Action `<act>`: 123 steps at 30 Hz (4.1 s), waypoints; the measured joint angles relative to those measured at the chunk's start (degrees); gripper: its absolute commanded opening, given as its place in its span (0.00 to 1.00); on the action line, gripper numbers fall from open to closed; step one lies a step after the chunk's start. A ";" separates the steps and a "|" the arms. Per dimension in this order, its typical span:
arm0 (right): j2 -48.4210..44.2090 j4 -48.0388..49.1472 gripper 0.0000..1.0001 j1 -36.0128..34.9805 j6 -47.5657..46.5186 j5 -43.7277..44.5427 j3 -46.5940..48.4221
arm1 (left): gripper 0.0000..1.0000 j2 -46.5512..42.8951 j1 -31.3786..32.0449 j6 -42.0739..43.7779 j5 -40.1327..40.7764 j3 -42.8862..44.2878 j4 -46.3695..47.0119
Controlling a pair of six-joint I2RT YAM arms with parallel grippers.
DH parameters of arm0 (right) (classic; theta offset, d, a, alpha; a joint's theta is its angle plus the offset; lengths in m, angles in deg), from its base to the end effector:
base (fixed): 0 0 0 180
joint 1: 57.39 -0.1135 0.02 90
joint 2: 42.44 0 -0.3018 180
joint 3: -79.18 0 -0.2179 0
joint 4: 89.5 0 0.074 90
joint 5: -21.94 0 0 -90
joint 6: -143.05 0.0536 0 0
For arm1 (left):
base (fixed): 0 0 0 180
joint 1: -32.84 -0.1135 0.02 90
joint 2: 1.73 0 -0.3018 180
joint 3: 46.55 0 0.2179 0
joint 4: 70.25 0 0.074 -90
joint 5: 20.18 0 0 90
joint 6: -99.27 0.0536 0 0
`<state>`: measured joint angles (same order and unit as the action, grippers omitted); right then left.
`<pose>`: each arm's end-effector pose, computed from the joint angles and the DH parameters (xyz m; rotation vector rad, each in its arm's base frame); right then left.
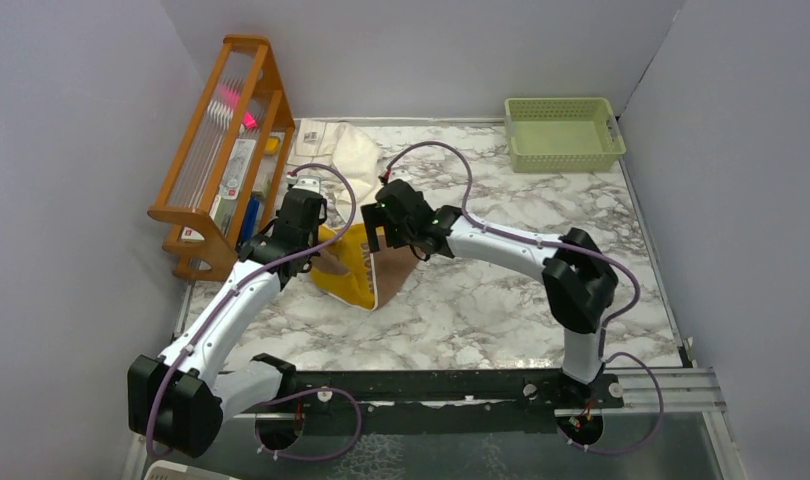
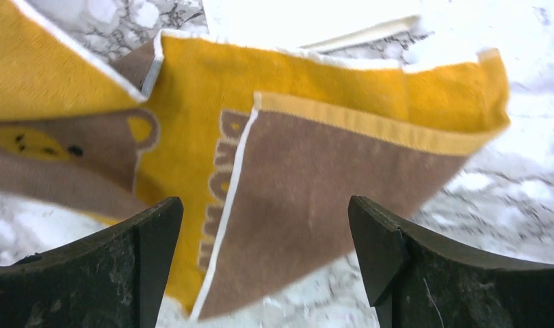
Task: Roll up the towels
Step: Flatten out the towel at the center of the board, then move the towel to the corner of the board.
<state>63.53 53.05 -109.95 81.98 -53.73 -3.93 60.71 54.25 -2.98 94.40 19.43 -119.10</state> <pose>0.2566 0.3134 0.2779 -0.3710 2.3567 0.3931 0.1796 -0.0465 0.3072 -0.0214 2.2819 0.2034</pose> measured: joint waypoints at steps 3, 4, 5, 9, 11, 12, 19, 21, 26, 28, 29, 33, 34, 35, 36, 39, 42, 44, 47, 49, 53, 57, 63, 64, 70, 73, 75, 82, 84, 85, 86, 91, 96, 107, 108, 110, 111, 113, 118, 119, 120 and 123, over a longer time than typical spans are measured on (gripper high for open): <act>6.38 0.66 0.84 -0.72 -0.33 1.84 4.55 | 0.00 0.00 -0.35 -0.02 -1.90 0.00 0.37; 8.48 0.74 0.79 -0.92 -0.70 2.47 5.25 | 0.00 0.00 -0.37 -0.02 -2.47 0.00 0.46; 10.01 0.85 0.74 -1.03 -1.01 2.91 5.42 | 0.00 0.00 -0.55 -0.02 -2.99 0.00 0.57; 14.53 0.70 0.65 -1.14 -2.29 4.09 6.51 | 0.00 0.00 -1.68 0.02 -5.01 0.00 0.96; 16.11 0.74 0.65 -1.11 -2.84 4.37 7.56 | 0.00 0.00 -2.43 0.02 -5.77 0.00 1.14; 16.70 0.74 0.65 -1.07 -3.10 4.46 8.11 | 0.00 0.00 -2.69 0.02 -6.03 0.00 1.16; 18.23 1.09 0.05 -1.09 -4.74 4.59 9.16 | 0.00 0.00 -3.34 0.02 -7.45 0.00 1.33; 18.29 1.27 0.01 -0.92 -5.09 4.52 9.07 | 0.00 0.00 -3.34 0.04 -7.67 0.00 1.33; 15.23 5.79 0.01 1.25 -4.55 2.69 3.21 | 0.00 0.20 -3.37 0.07 -7.67 0.00 1.42; 12.20 6.40 0.01 3.52 -4.13 1.70 -0.87 | 0.00 0.39 -3.43 0.07 -7.69 0.00 1.46; 10.47 6.38 0.01 4.94 -4.00 1.38 -2.82 | 0.00 0.50 -3.45 0.07 -7.69 0.00 1.49; -0.37 6.93 0.01 10.75 -3.41 0.92 -11.82 | 0.00 1.14 -3.37 -0.13 -9.25 0.00 1.75; -4.37 7.58 0.02 11.67 -3.41 0.90 -14.16 | 0.00 1.49 -3.23 -0.17 -10.12 0.00 1.99; -9.62 8.37 0.02 12.17 -3.50 0.92 -16.96 | 0.00 1.81 -3.17 -0.28 -10.56 0.00 2.16; -13.68 9.03 0.03 12.28 -3.61 0.98 -18.91 | 0.00 2.12 -3.19 -0.44 -10.95 0.00 2.27; -28.94 11.56 0.03 11.98 -3.54 1.11 -26.25 | 0.00 2.71 -3.30 -1.31 -12.76 0.00 2.51; -42.07 12.57 0.08 11.76 -1.03 1.42 -33.53 | 0.00 2.97 -2.99 -2.95 -16.24 -0.02 3.28; -50.05 11.34 0.08 12.07 1.27 3.45 -39.39 | 0.00 3.17 -2.82 -3.76 -17.51 -0.48 3.85; -59.84 6.36 0.08 12.96 5.44 6.97 -46.84 | 0.00 3.87 -3.32 -4.31 -18.05 -2.10 3.67; -64.92 1.73 0.08 13.09 8.28 8.66 -50.14 | 0.00 4.61 -3.34 -4.59 -18.51 -2.91 3.28; -72.89 -5.42 0.09 13.09 12.74 10.23 -52.37 | 0.02 4.68 -3.28 -5.03 -19.32 -3.39 2.34; -77.33 -6.88 0.02 13.09 14.34 10.93 -52.13 | 0.02 4.46 -3.30 -5.27 -19.93 -3.54 2.34; -70.23 -5.33 0.01 13.09 10.73 12.04 -48.02 | 0.02 4.72 -3.28 -5.20 -20.46 -2.89 2.01; -69.33 -4.90 0.01 13.09 10.10 12.26 -47.30 | 0.02 5.31 -3.28 -5.03 -20.46 -1.86 1.62; -58.12 2.10 0.01 13.09 1.90 14.53 -37.03 | 0.02 12.31 -3.30 -3.23 -20.02 12.50 0.55; -56.85 4.92 0.01 13.09 -1.33 15.15 -32.00 | 0.03 13.75 -3.28 -1.90 -19.08 20.15 0.20; -58.21 6.23 0.01 13.09 -2.69 15.61 -29.62 | 0.04 13.09 -3.30 -1.29 -18.56 23.37 0.50; -73.11 0.74 0.49 13.09 3.50 15.93 -37.51 | 0.50 3.89 -3.28 -2.84 -20.15 7.89 3.02; -76.98 -2.91 0.67 13.09 6.71 15.30 -41.79 | 0.69 4.09 -1.97 -4.33 -19.91 0.55 1.79; -78.47 -4.74 0.73 13.18 8.04 14.82 -43.71 | 0.78 4.92 -0.81 -5.01 -19.61 -2.12 0.57; -79.56 -6.34 0.77 13.18 8.90 14.49 -45.22 | 0.82 5.64 0.63 -5.53 -19.74 -3.89 -0.42; -81.35 -6.01 0.93 13.18 8.68 16.11 -47.32 | 0.89 7.67 2.80 -5.42 -19.91 -0.59 -2.36; -70.86 0.94 1.00 13.20 4.92 20.55 -44.59 | 0.93 12.57 0.98 -3.32 -18.62 8.24 0.11; -34.07 7.85 0.94 29.90 -2.23 0.15 -31.08 | 0.94 18.08 -10.54 1.25 -18.18 11.43 1.29; -30.47 7.72 0.89 32.17 -2.45 -2.16 -30.16 | 0.94 18.69 -11.15 1.49 -18.34 11.43 1.33; -24.74 7.69 0.79 34.71 -3.06 -4.66 -28.68 | 0.94 19.78 -11.54 1.77 -18.82 11.43 1.33; -22.10 7.74 0.75 35.43 -3.30 -5.57 -28.04 | 0.94 20.15 -11.54 1.95 -19.02 11.43 1.29; -17.84 7.82 0.73 35.76 -3.78 -6.54 -26.99 | 0.94 20.41 -11.54 2.32 -19.15 11.39 1.29; -10.29 8.44 0.67 35.76 -4.85 -6.91 -25.35 | 0.94 20.76 -11.56 2.80 -18.53 11.37 1.55; -9.35 8.48 0.65 35.82 -5.09 -6.88 -25.05 | 0.94 20.98 -11.61 2.84 -18.43 11.37 1.53; -8.59 8.70 0.64 36.00 -5.27 -6.86 -24.72 | 0.94 21.24 -11.61 2.86 -18.21 11.37 1.53; -7.28 9.53 0.63 36.68 -5.51 -6.73 -23.67 | 0.94 21.81 -11.72 2.95 -17.73 11.37 1.51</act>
<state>56.26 62.58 -73.27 76.47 -60.46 -27.60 82.52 42.54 -0.03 76.67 30.80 -117.59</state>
